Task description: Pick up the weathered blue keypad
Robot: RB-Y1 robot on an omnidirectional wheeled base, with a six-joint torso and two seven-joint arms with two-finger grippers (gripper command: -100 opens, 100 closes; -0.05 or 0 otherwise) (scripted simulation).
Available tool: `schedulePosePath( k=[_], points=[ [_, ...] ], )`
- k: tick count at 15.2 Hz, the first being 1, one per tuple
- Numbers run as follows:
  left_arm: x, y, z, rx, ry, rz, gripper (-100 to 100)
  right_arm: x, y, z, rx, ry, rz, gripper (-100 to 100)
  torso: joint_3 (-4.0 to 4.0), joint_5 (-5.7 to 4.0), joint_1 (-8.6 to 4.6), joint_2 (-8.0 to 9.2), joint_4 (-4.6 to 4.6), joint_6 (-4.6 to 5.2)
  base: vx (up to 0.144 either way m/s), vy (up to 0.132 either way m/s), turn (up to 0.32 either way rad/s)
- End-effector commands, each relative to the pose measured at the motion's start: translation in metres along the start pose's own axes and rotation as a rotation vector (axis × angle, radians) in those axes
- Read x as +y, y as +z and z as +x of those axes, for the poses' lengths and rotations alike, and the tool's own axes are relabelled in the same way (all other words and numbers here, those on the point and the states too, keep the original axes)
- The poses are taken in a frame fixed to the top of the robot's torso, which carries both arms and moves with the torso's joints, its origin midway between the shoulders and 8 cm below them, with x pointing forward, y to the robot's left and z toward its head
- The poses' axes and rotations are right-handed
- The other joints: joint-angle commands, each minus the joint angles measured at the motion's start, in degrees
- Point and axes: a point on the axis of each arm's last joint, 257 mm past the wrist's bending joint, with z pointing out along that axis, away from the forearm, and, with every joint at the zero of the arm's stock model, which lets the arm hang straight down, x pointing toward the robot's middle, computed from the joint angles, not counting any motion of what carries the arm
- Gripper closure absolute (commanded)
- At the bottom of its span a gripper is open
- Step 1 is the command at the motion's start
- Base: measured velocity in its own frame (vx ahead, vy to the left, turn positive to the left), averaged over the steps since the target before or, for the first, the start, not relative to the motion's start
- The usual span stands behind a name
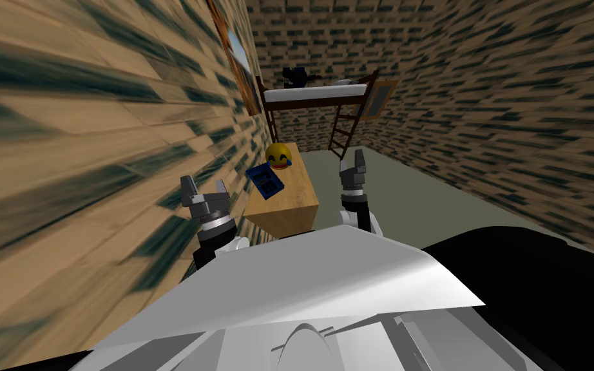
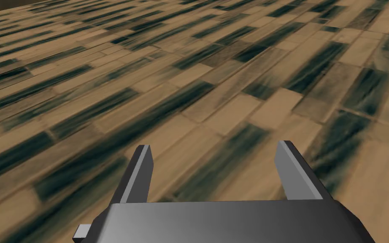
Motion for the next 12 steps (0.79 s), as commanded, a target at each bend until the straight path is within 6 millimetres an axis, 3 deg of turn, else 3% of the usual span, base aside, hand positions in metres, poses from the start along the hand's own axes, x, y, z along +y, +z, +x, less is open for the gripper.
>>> schedulePosePath(
  k=[1, 2, 6, 9, 10, 12],
  points=[
    [0.015, -0.006, -0.006, 0.02, 0.005, -0.053, -100, 0.0, 0.0, 0.0, 0.0, 0.0, 0.0, 0, 0.0, 0.0, 0.0, 0.0, 0.0, 0.0, -0.027, -0.076, -0.013],
    [0.015, -0.006, -0.006, 0.02, 0.005, -0.053, -100, 0.0, 0.0, 0.0, 0.0, 0.0, 0.0, 0, 0.03, -0.02, -0.18, 0.06, 0.01, 0.0, -0.036, -0.124, 0.0],
    [0.048, -0.023, -0.028, 0.018, 0.004, -0.174, -100, 0.0, 0.0, 0.0, 0.0, 0.001, 0.0, 0, 0.13, -0.17, -0.81, 0.23, 0.04, 0.0, -0.052, -0.192, 0.003],
    [0.075, -0.041, -0.054, -0.008, -0.002, -0.281, -100, 0.0, 0.0, 0.0, 0.0, 0.001, 0.0, 0, 0.11, -0.23, -1.04, 0.19, 0.04, 0.0, -0.035, -0.254, -0.002],
    [0.075, -0.041, -0.054, -0.008, -0.002, -0.281, -100, 0.0, 0.0, 0.0, 0.0, 0.001, 0.0, 0, 0.1, -0.23, -1.1, 0.18, 0.03, 0.01, -0.037, -0.246, 0.005],
    [0.103, -0.066, -0.088, -0.057, -0.011, -0.403, -100, 0.0, 0.0, 0.0, 0.0, 0.001, 0.0, 0, 0.11, -0.24, -1.12, 0.19, 0.04, 0.0, -0.046, -0.28, -0.008]
  ],
)
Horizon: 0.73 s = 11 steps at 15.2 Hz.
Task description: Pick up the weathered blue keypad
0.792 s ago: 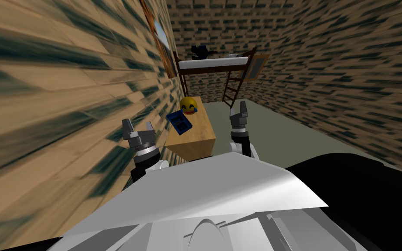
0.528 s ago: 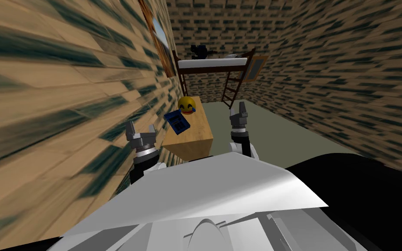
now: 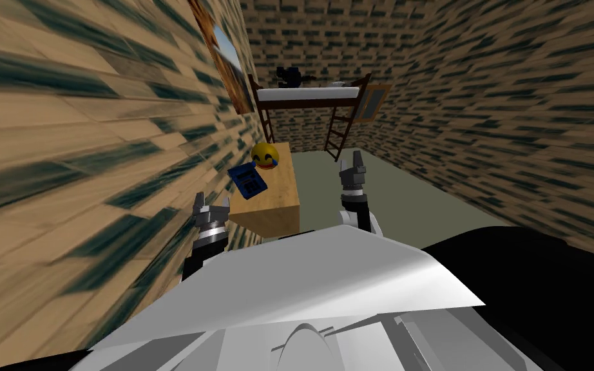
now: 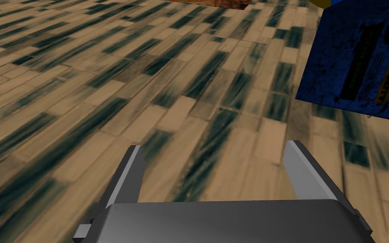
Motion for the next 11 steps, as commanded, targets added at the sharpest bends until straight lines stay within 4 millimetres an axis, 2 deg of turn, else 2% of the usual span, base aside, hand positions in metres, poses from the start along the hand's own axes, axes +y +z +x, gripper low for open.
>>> schedulePosePath(
  k=[1, 2, 3, 4, 5, 6, 7, 8, 9, 10, 11],
  points=[
    [0.02, -0.009, -0.021, -0.027, -0.012, -0.067, -100, 0.0, 0.0, 0.0, 0.0, 0.0, 0.0, 0, 0.0, 0.0, 0.0, 0.0, 0.0, 0.0, -0.012, -0.294, 0.007],
    [0.037, -0.019, -0.042, -0.059, -0.022, -0.131, -100, 0.0, 0.0, 0.0, 0.0, 0.0, 0.0, 0, -0.03, -0.02, -0.02, -0.07, 0.0, 0.0, 0.022, -0.31, -0.001],
    [0.037, -0.019, -0.042, -0.059, -0.022, -0.131, -100, 0.0, 0.0, 0.0, 0.0, 0.0, 0.0, 0, -0.09, -0.02, -0.07, -0.18, -0.03, 0.01, -0.013, -0.291, 0.005],
    [0.053, -0.031, -0.064, -0.098, -0.033, -0.196, -100, 0.0, 0.0, 0.0, 0.0, 0.0, 0.0, 0, -0.09, -0.03, -0.05, -0.16, -0.03, 0.0, -0.036, -0.284, -0.006],
    [0.053, -0.031, -0.064, -0.098, -0.033, -0.196, -100, 0.0, 0.0, 0.0, 0.0, 0.0, 0.0, 0, -0.06, -0.02, -0.04, -0.11, -0.02, 0.0, -0.008, -0.264, 0.0],
    [0.068, -0.045, -0.088, -0.141, -0.048, -0.257, -100, 0.0, 0.0, 0.0, 0.0, 0.0, 0.0, 0, -0.07, -0.01, 0.02, -0.14, -0.02, 0.0, 0.006, -0.282, -0.009],
    [0.068, -0.045, -0.089, -0.142, -0.046, -0.26, -100, 0.0, 0.0, 0.0, 0.0, 0.0, 0.0, 0, -0.1, -0.01, 0.02, -0.18, -0.03, 0.01, 0.019, -0.249, 0.004],
    [0.081, -0.061, -0.115, -0.192, -0.061, -0.319, -100, 0.0, 0.0, 0.0, 0.0, 0.0, 0.0, 0, -0.12, 0.0, 0.11, -0.23, -0.04, 0.0, 0.039, -0.282, -0.016],
    [0.082, -0.061, -0.115, -0.193, -0.061, -0.324, -100, 0.0, 0.0, 0.0, 0.0, 0.0, 0.0, 0, -0.16, 0.0, 0.03, -0.29, -0.05, 0.0, 0.015, -0.284, 0.002],
    [0.093, -0.08, -0.142, -0.249, -0.077, -0.382, -100, 0.0, 0.0, 0.0, 0.0, 0.0, 0.0, 0, -0.15, -0.02, 0.01, -0.27, -0.06, 0.0, 0.016, -0.272, -0.006],
    [0.094, -0.08, -0.142, -0.25, -0.077, -0.385, -100, 0.0, 0.0, 0.0, 0.0, 0.0, 0.0, 0, -0.15, -0.01, 0.02, -0.27, -0.05, -0.01, 0.035, -0.243, 0.004]
  ],
)
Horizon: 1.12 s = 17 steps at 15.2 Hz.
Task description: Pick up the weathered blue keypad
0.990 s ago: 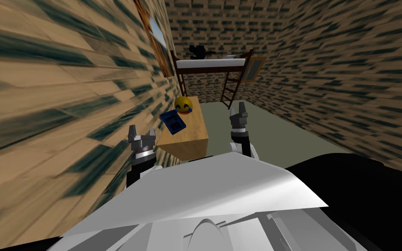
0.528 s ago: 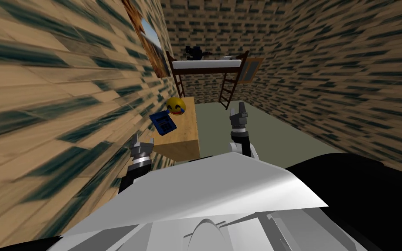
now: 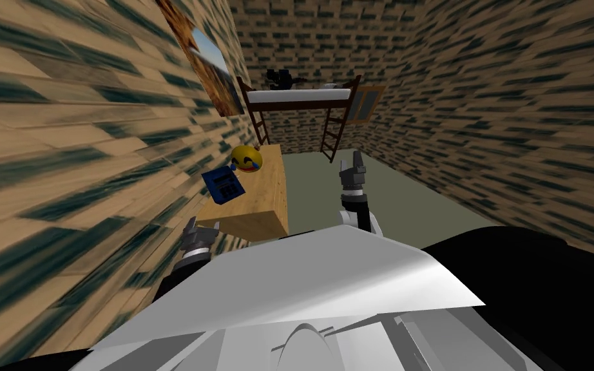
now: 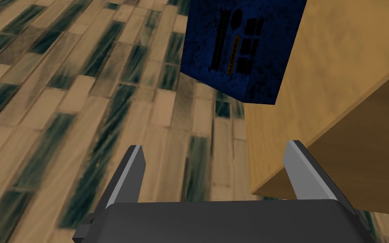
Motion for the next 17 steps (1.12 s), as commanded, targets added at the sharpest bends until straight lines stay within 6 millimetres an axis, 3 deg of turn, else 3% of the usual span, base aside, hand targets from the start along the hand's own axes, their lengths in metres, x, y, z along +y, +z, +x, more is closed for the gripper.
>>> schedulePosePath(
  k=[1, 3, 4, 5, 6, 7, 8, 10, 11, 13, 14, 15, 16, 17],
  points=[
    [0.02, -0.011, -0.045, -0.08, -0.032, -0.085, -100, 0.0, 0.0, 0.0, 0.0, 0.0, 0.0, 0, 0.0, 0.0, 0.0, 0.0, 0.0, 0.0, 0.043, -0.263, -0.018],
    [0.02, -0.012, -0.047, -0.084, -0.031, -0.087, -100, 0.0, 0.0, 0.0, 0.0, 0.0, 0.0, 0, -0.04, 0.0, 0.0, -0.07, -0.02, 0.0, 0.049, -0.22, 0.005],
    [0.03, -0.024, -0.079, -0.148, -0.056, -0.14, -100, 0.0, 0.0, 0.0, 0.0, 0.0, 0.0, 0, -0.06, 0.04, 0.19, -0.09, -0.02, 0.01, 0.058, -0.194, -0.023],
    [0.031, -0.024, -0.08, -0.15, -0.056, -0.142, -100, 0.0, 0.0, 0.0, 0.0, 0.0, 0.0, 0, -0.06, 0.06, 0.23, -0.11, -0.03, -0.01, 0.073, -0.21, -0.007],
    [0.04, -0.039, -0.111, -0.216, -0.084, -0.191, -100, 0.0, 0.0, 0.0, 0.0, 0.0, 0.0, 0, -0.09, 0.06, 0.23, -0.16, -0.03, 0.0, 0.089, -0.221, -0.015],
    [0.04, -0.039, -0.113, -0.22, -0.083, -0.192, -100, 0.0, 0.0, 0.0, 0.0, 0.0, 0.0, 0, -0.13, 0.06, 0.21, -0.22, -0.05, 0.0, 0.098, -0.213, -0.007],
    [0.049, -0.056, -0.143, -0.286, -0.109, -0.24, -100, 0.0, 0.0, 0.0, 0.0, 0.0, 0.0, 0, -0.16, 0.06, 0.21, -0.27, -0.06, 0.0, 0.128, -0.241, -0.024],
    [0.047, -0.057, -0.146, -0.293, -0.112, -0.238, -100, 0.0, 0.0, 0.0, 0.0, 0.0, 0.0, 0, -0.22, 0.04, 0.15, -0.38, -0.09, 0.0, 0.108, -0.197, 0.006],
    [0.05, -0.075, -0.177, -0.362, -0.144, -0.267, -100, 0.0, 0.0, 0.0, 0.0, 0.0, 0.0, 0, -0.2, 0.05, 0.29, -0.34, -0.08, 0.0, 0.106, -0.152, -0.022],
    [0.052, -0.076, -0.179, -0.369, -0.143, -0.278, -100, 0.0, 0.0, 0.0, 0.0, 0.0, 0.0, 0, -0.23, 0.08, 0.41, -0.41, -0.09, 0.0, 0.119, -0.138, -0.006],
    [0.054, -0.097, -0.21, -0.446, -0.177, -0.309, -100, 0.0, 0.0, 0.0, 0.0, 0.0, 0.0, 0, -0.23, 0.11, 0.53, -0.38, -0.09, 0.01, 0.112, -0.14, -0.028],
    [0.055, -0.098, -0.21, -0.447, -0.177, -0.311, -100, 0.0, 0.0, 0.0, 0.0, 0.0, 0.0, 0, -0.22, 0.12, 0.52, -0.39, -0.09, 0.0, 0.131, -0.144, -0.018],
    [0.054, -0.119, -0.238, -0.519, -0.213, -0.331, -100, 0.0, 0.0, 0.0, 0.0, 0.0, 0.0, 0, -0.24, 0.11, 0.53, -0.42, -0.09, 0.0, 0.177, -0.166, -0.027],
    [0.055, -0.121, -0.24, -0.527, -0.212, -0.339, -100, 0.0, 0.0, 0.0, 0.0, 0.0, 0.0, 0, -0.3, 0.11, 0.47, -0.54, -0.11, 0.01, 0.212, -0.167, -0.012]
  ],
)
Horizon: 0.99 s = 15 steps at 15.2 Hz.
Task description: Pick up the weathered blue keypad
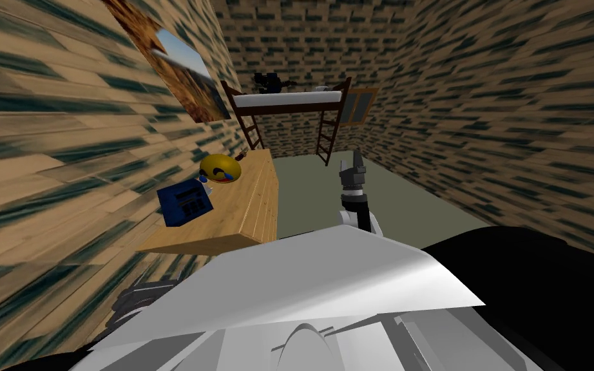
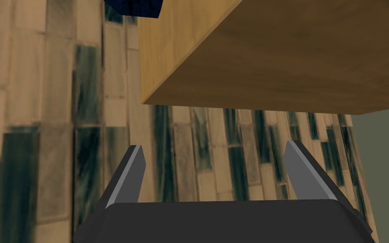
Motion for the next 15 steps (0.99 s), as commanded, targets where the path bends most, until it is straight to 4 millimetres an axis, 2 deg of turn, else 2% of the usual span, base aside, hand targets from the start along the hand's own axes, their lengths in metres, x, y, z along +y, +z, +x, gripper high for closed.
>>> schedulePosePath(
  k=[1, 2, 3, 5, 6, 8, 9, 11, 12, 13, 14, 15],
  points=[
    [-0.002, -0.012, -0.048, -0.101, -0.061, -0.033, -100, 0.0, 0.0, 0.0, 0.0, 0.0, 0.0, 0, 0.0, 0.0, 0.0, 0.0, 0.0, 0.0, 0.242, -0.183, -0.027],
    [-0.001, -0.013, -0.051, -0.11, -0.062, -0.041, -100, 0.0, 0.0, 0.0, 0.0, 0.0, 0.0, 0, -0.08, 0.0, -0.06, -0.13, -0.03, 0.0, 0.234, -0.166, -0.016],
    [-0.004, -0.023, -0.082, -0.176, -0.103, -0.056, -100, 0.0, 0.0, 0.0, 0.0, 0.0, 0.0, 0, -0.11, -0.02, -0.04, -0.18, -0.05, -0.01, 0.273, -0.179, -0.037],
    [-0.005, -0.023, -0.085, -0.184, -0.108, -0.06, -100, 0.0, 0.0, 0.0, 0.0, 0.0, 0.0, 0, -0.19, -0.02, -0.05, -0.32, -0.08, 0.0, 0.215, -0.129, -0.004],
    [-0.011, -0.035, -0.116, -0.25, -0.156, -0.066, -100, 0.0, 0.0, 0.0, 0.0, 0.0, 0.0, 0, -0.11, 0.0, 0.12, -0.15, -0.06, 0.0, 0.178, -0.051, -0.026],
    [-0.009, -0.036, -0.117, -0.256, -0.157, -0.073, -100, 0.0, 0.0, 0.0, 0.0, 0.0, 0.0, 0, -0.04, 0.07, 0.38, -0.04, -0.02, 0.01, 0.143, -0.055, -0.026],
    [-0.017, -0.049, -0.145, -0.317, -0.206, -0.071, -100, 0.0, 0.0, 0.0, 0.0, 0.0, 0.0, 0, 0.04, 0.08, 0.4, 0.1, 0.0, 0.01, 0.196, -0.097, -0.042],
    [-0.015, -0.05, -0.147, -0.326, -0.207, -0.082, -100, 0.0, 0.0, 0.0, 0.0, 0.0, 0.0, 0, -0.05, 0.06, 0.27, -0.08, -0.02, 0.01, 0.186, -0.091, -0.008],
    [-0.023, -0.064, -0.174, -0.386, -0.258, -0.078, -100, 0.0, 0.0, 0.0, 0.0, 0.0, 0.0, 0, -0.01, 0.06, 0.31, 0.01, -0.01, 0.01, 0.202, -0.085, -0.04],
    [-0.021, -0.065, -0.174, -0.392, -0.259, -0.086, -100, 0.0, 0.0, 0.0, 0.0, 0.0, 0.0, 0, -0.03, 0.06, 0.3, -0.06, -0.02, 0.01, 0.244, -0.075, -0.03],
    [-0.03, -0.08, -0.198, -0.448, -0.31, -0.078, -100, 0.0, 0.0, 0.0, 0.0, 0.0, 0.0, 0, -0.1, 0.07, 0.34, -0.16, -0.04, 0.01, 0.263, -0.082, -0.049],
    [-0.027, -0.081, -0.199, -0.454, -0.312, -0.086, -100, 0.0, 0.0, 0.0, 0.0, 0.0, 0.0, 0, -0.15, 0.06, 0.32, -0.26, -0.06, 0.01, 0.275, -0.069, -0.031]
  ],
)
